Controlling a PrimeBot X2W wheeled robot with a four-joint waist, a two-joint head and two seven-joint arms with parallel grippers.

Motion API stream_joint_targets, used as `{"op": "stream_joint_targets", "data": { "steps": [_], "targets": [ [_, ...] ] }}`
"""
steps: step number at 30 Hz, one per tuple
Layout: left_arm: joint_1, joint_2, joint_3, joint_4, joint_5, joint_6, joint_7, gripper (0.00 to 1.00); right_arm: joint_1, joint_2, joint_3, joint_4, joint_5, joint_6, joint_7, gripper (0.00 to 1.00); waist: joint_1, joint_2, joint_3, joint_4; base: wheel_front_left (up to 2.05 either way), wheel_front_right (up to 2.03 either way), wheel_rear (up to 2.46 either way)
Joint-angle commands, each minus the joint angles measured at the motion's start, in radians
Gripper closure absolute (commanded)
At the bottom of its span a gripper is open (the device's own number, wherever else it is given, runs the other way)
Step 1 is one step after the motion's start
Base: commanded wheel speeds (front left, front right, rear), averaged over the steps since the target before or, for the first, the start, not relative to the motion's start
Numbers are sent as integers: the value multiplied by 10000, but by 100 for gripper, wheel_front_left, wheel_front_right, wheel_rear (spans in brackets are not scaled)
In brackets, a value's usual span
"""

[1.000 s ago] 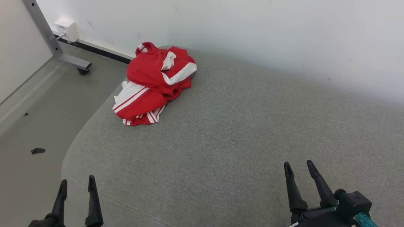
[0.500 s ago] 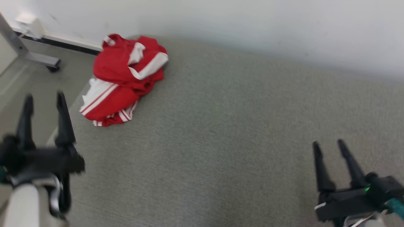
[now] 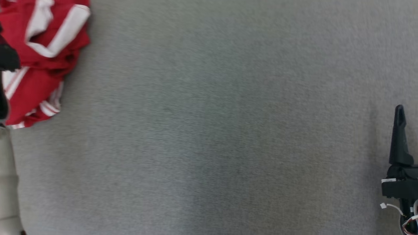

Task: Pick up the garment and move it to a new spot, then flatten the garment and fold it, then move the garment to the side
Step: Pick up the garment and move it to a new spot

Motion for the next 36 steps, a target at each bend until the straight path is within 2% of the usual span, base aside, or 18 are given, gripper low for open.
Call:
{"op": "stream_joint_targets", "data": {
  "steps": [1, 8, 13, 20, 24, 25, 27, 36],
  "targets": [
    [-382, 286, 115, 504, 17, 137, 135, 0, -167, -4, -71, -150, 16, -21, -48, 0, -4, -3, 1401, -1375, 0, 0, 0],
    [-1130, 1106, 257, 2618, 138, 473, 816, 0, -291, -25, -158, -288, 78, -21, -90, 0, -4, -3, 1639, -1717, 0, 0, 0],
    [-1286, 1463, 148, 3761, 262, 649, 1545, 0, -292, 2, -200, -299, 62, -23, -119, 0, -4, -3, 1588, -1765, 0, 0, 0],
    [-1392, 1685, 34, 4964, 342, 1031, 2858, 0, -262, 102, -102, -271, -13, -21, -125, 0, -4, -3, 1405, -1782, 0, 0, 0],
    [-1460, 1689, -25, 5461, 202, 993, 3623, 0, -238, 149, -25, -239, -46, -21, -132, 0, -4, -3, 1275, -1793, 0, 0, 0],
    [-1440, 1726, -67, 5541, 240, 1021, 3706, 7, -247, 153, -4, -222, -41, -21, -134, 0, -4, -3, 1237, -1800, 0, 0, 0],
    [-1416, 1767, -137, 5590, 258, 898, 3680, 100, -257, 144, 27, -186, -24, -23, -137, 0, -4, -3, 1168, -1816, 0, 0, 0],
    [-1702, 1992, -427, 4986, 466, 628, 1605, 100, -220, 291, 106, 46, 38, -21, -139, 0, -4, -3, 498, -1718, 0, 0, 0]
  ]
}}
